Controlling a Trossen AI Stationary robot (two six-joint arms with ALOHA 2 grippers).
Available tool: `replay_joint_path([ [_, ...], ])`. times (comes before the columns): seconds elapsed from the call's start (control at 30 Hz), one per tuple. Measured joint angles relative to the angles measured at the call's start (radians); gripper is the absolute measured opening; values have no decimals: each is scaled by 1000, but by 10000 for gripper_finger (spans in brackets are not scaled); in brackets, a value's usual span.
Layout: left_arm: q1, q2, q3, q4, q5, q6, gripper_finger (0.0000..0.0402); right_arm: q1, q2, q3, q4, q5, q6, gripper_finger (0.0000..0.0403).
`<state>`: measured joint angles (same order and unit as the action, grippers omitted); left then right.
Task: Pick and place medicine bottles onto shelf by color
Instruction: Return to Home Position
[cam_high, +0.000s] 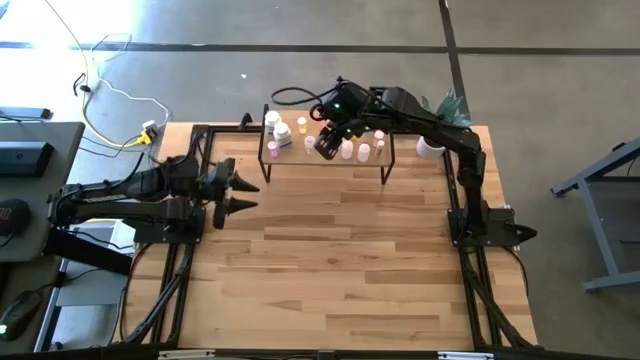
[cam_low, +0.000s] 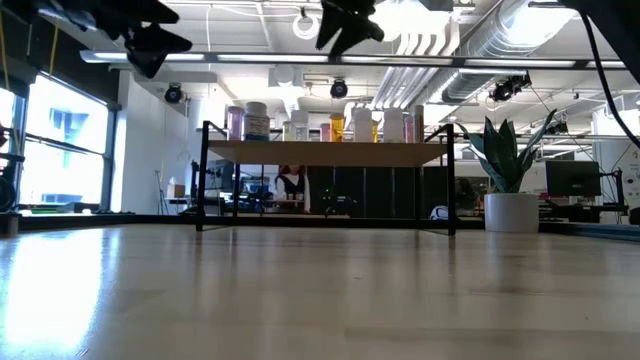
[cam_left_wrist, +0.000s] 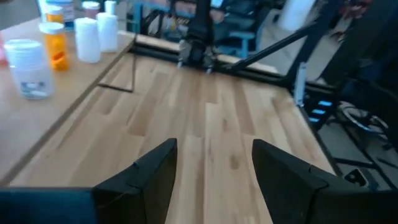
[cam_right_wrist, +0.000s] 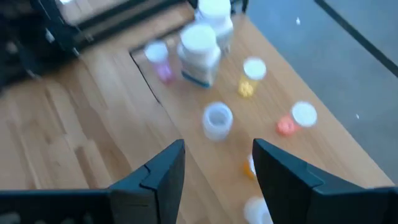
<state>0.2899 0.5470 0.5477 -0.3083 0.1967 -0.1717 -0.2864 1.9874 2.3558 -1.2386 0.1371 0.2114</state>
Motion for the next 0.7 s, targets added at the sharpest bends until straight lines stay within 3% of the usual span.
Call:
replay_joint_path([
  [0.2, -51, -148, -161, 131, -1, 14, 200, 8, -14, 0, 85, -11, 31, 179],
  [0.37, -68, -234, -301, 283, -2, -11, 200, 8, -15, 0, 130, -85, 62, 179],
  [0.7, -69, -280, -500, 549, -7, -25, 200, 8, -47, 0, 152, -188, 17, 179],
])
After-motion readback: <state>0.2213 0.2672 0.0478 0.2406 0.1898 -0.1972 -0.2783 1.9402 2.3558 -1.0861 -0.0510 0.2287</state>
